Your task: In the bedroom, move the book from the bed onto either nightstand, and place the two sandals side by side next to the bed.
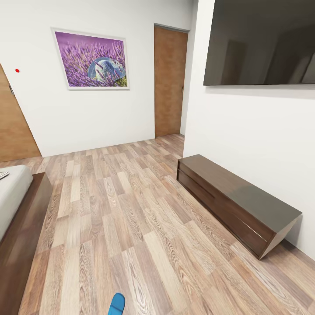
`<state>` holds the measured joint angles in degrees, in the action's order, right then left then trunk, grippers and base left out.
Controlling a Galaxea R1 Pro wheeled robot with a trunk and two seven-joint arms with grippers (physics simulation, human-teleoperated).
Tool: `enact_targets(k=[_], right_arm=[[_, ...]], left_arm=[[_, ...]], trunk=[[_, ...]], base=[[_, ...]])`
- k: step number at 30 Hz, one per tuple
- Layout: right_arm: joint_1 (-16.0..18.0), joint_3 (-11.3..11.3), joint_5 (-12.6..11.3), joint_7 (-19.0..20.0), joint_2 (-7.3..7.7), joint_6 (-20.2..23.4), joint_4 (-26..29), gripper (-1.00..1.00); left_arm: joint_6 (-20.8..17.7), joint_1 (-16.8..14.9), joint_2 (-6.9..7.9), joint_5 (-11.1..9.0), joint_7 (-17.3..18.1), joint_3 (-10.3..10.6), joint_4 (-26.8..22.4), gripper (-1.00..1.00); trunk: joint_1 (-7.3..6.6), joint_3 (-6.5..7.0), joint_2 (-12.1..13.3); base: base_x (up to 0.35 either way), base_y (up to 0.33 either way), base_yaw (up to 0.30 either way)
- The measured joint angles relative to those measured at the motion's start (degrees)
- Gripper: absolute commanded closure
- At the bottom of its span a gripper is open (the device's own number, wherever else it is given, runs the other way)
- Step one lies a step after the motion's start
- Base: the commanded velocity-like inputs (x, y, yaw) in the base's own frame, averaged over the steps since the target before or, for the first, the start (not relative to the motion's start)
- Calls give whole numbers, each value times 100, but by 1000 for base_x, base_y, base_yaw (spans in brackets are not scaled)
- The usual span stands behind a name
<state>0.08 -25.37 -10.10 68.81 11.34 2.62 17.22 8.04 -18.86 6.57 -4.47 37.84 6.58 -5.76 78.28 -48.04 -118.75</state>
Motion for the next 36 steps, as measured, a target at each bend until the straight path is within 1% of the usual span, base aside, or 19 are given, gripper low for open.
enact_targets(k=[36], right_arm=[[0, -4, 0, 0, 0, 0, 0, -100]], left_arm=[[0, 0, 0, 0, 0, -2, 0, 100]], trunk=[[0, 0, 0]], base=[[0, 0, 0]])
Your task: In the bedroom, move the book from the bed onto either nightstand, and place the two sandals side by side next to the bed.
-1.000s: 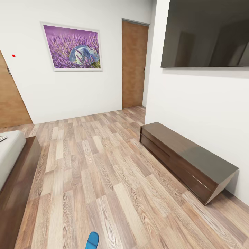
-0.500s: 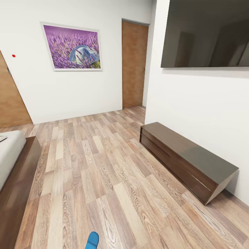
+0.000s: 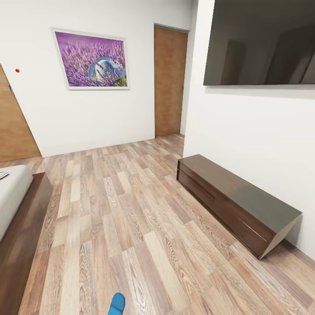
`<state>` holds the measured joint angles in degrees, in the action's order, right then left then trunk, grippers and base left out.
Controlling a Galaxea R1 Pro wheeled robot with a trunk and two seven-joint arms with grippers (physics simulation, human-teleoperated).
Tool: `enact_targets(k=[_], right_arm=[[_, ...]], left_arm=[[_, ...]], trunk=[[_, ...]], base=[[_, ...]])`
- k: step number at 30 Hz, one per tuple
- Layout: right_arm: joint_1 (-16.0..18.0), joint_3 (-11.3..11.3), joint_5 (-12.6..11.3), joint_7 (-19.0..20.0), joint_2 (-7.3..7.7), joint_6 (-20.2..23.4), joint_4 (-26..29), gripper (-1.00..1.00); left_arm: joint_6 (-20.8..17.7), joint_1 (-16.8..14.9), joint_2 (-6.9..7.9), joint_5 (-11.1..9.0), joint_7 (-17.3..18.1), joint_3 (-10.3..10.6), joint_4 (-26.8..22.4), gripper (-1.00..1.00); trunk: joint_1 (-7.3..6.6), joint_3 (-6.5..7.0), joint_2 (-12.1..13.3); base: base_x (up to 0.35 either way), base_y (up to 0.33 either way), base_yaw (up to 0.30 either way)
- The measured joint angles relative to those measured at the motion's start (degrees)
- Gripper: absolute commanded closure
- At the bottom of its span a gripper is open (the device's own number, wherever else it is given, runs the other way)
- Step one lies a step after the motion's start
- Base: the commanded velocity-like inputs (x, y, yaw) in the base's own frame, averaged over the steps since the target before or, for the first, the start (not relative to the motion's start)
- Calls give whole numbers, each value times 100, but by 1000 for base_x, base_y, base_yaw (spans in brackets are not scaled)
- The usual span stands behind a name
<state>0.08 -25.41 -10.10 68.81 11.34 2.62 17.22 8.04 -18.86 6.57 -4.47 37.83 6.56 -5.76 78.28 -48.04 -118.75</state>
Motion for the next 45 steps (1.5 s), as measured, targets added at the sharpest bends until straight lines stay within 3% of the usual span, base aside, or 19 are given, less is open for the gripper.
enact_targets(k=[5, 9, 13, 16, 19, 20, 24, 25, 26, 27, 29, 31, 32, 33, 35, 37, 40, 42, 45], right_arm=[[0, -3, 0, 0, 4, 0, 0, -100], [0, -3, 0, 0, 7, 0, 0, -100], [0, -3, 0, 0, 8, 0, -4, -100], [0, -4, 1, -3, 9, 0, -7, -100], [0, -4, 1, -1, 9, 0, -8, -100], [0, -4, 1, -1, 9, 0, -7, -100], [0, 11, 14, 3, 23, -42, 110, -100], [1, 23, 20, 7, 25, -54, 254, -100], [2, 26, 33, 11, 26, -40, 538, -100], [-3, 42, 123, -119, 13, 34, 1219, -100], [3, 40, 469, -658, 7, 338, 2604, -100], [2, 61, 1028, -1433, -2, 1103, 3591, -100], [6, 68, 1360, -1842, -5, 1607, 4047, -100], [13, 69, 1900, -2323, -10, 2377, 4630, -100], [29, 120, 2679, -2723, -14, 3576, 5245, -100], [101, 327, 3178, -2822, -16, 4295, 5432, -100], [502, 870, 3542, -2875, -17, 5003, 5508, -100], [634, 1449, 3724, -2903, -18, 5200, 5441, -100], [705, 2031, 4141, -2913, -19, 5290, 5142, -100]], left_arm=[[-10, -11, -2, -13, 51, -22, -60, 100], [-131, -51, -72, -47, 470, -55, -531, 100], [-1087, -77, -103, -181, 1245, -35, -1713, 100], [-1935, -87, -88, -491, 1757, -65, -2574, 100], [-2530, -91, 34, -1067, 2405, -142, -3357, 100], [-2599, -89, 88, -1146, 2501, -144, -3437, 100], [-2929, -90, 566, -1943, 3149, -236, -3689, 100], [-2949, -81, 617, -2036, 3201, -246, -3689, 100], [-2942, -68, 649, -2092, 3210, -253, -3664, 100], [-2934, -53, 682, -2146, 3238, -263, -3532, 100], [-2877, -44, 683, -2174, 3232, -262, -3385, 100], [-2807, -39, 673, -2181, 3240, -259, -3312, 100], [-2756, -38, 669, -2180, 3222, -258, -3292, 100], [-2727, -37, 666, -2181, 3231, -262, -3273, 100], [-2695, -36, 669, -2182, 3218, -263, -3254, 100], [-2694, -36, 675, -2183, 3233, -266, -3206, 100], [-2687, -36, 673, -2183, 3230, -268, -3117, 100], [-2681, -36, 672, -2181, 3215, -267, -3093, 100], [-2681, -36, 672, -2181, 3159, -267, -3083, 100]], trunk=[[0, 0, 0], [0, 1, 0], [0, 1, 0], [0, 1, 0], [0, 1, 0], [0, 0, 0], [0, 1, 0], [0, 0, 0], [0, 0, 0], [0, -1, 0], [0, 1, 0], [0, 1, 0], [0, 0, 0], [0, 1, 0], [0, 1, 0], [0, 1, 1], [0, 1, 1], [0, 1, 1], [0, 1, 1]], base=[[0, 0, 0], [0, 0, 0], [0, 0, 0], [0, 0, 0], [0, 0, 0], [0, 0, 0], [0, 0, 0], [0, 0, 0], [0, 0, 0], [0, 0, 0], [0, 0, 0], [0, 0, 0], [0, 0, 0], [0, 0, 0], [0, 0, 0], [0, 0, 0], [0, 0, 0], [0, 0, 0], [0, 0, 0]])
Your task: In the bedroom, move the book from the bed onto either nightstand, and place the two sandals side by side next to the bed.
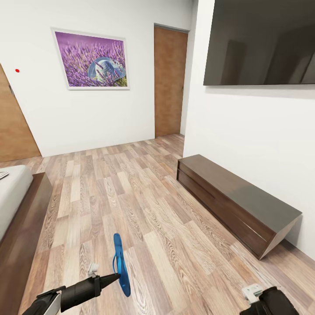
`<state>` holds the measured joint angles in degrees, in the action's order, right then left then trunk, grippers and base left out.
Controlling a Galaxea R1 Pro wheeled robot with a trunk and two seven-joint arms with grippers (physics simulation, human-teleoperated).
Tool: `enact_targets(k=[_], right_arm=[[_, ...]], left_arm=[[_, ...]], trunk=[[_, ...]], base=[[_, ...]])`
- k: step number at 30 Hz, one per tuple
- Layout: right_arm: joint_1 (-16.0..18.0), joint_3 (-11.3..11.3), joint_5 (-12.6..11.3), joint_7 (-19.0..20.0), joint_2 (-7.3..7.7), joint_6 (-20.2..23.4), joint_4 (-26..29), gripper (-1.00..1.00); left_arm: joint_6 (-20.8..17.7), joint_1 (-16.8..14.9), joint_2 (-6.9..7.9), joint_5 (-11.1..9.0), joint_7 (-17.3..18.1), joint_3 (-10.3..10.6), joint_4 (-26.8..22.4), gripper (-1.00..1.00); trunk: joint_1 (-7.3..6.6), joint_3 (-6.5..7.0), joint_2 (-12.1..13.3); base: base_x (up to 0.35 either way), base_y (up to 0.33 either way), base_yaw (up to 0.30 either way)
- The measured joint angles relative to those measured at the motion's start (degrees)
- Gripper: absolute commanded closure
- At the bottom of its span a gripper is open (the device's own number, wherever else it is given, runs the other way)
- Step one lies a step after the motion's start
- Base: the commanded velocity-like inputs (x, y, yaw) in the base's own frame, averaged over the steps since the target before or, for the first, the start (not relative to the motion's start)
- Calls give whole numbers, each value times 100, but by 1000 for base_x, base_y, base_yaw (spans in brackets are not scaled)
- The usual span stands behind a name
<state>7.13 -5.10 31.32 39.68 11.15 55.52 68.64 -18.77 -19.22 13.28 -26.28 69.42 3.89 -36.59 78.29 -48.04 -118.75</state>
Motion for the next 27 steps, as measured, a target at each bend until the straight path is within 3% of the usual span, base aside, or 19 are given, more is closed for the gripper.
enact_targets(k=[5, 11, 14, 20, 27], right_arm=[[42, 283, 443, -2, -5, 33, -225, -100], [48, 349, 506, 7, -5, 29, -277, -100], [48, 363, 509, 3, -20, 29, -284, -100], [48, 373, 523, -18, -186, 24, -295, -100], [48, 355, 521, 7, -192, 12, -289, -100]], left_arm=[[8, 0, -3, 1, -188, 2, 3, 100], [7, 1, -33, 1, -322, 10, 24, 100], [8, 1, -71, 7, -332, 4, 120, 100], [8, 1, -87, 4, -337, -22, 210, 100], [2, 1, -88, 3, -322, -25, 215, 100]], trunk=[[0, 0, 0], [0, 0, 0], [65, -53, -119], [197, -161, -360], [351, -287, -640]], base=[[0, 0, 0], [0, 0, 0], [0, 0, 0], [0, 0, 0], [0, 0, 0]])
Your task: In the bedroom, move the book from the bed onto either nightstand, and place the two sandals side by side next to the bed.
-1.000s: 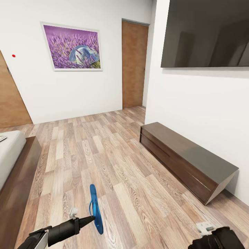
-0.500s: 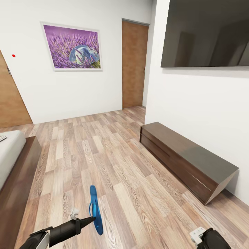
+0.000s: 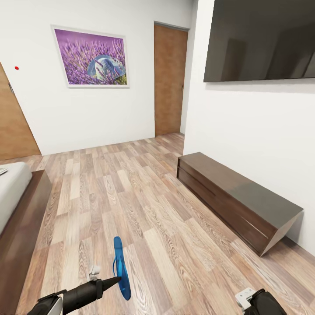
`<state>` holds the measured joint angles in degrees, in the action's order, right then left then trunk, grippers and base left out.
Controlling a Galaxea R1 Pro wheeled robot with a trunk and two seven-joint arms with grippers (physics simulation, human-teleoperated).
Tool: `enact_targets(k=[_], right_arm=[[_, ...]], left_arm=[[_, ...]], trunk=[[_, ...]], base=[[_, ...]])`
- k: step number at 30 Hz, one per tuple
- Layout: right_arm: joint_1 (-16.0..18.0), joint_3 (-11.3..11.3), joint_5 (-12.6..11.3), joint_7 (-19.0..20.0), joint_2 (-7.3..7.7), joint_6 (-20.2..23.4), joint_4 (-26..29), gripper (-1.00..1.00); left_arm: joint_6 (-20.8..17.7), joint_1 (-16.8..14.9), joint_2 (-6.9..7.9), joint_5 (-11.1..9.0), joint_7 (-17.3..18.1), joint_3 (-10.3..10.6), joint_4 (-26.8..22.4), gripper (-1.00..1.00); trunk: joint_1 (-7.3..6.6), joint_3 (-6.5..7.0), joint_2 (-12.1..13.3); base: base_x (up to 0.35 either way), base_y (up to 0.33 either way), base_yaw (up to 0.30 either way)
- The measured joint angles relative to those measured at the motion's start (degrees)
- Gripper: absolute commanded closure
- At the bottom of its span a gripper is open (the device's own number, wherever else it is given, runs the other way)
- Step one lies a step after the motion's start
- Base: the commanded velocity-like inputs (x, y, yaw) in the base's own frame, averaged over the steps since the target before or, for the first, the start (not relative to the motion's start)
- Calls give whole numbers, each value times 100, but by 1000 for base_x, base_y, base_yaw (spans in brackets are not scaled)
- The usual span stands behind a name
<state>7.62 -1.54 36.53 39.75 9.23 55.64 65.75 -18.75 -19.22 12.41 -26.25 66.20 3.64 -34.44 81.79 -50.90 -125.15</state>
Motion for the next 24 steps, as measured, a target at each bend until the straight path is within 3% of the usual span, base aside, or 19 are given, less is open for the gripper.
enact_targets(k=[24], right_arm=[[0, 0, -3, -1, 1, -1, 9, -100]], left_arm=[[-1, 0, 26, 0, 0, -1, 2, 100]], trunk=[[527, -431, -963]], base=[[0, 0, 0]])
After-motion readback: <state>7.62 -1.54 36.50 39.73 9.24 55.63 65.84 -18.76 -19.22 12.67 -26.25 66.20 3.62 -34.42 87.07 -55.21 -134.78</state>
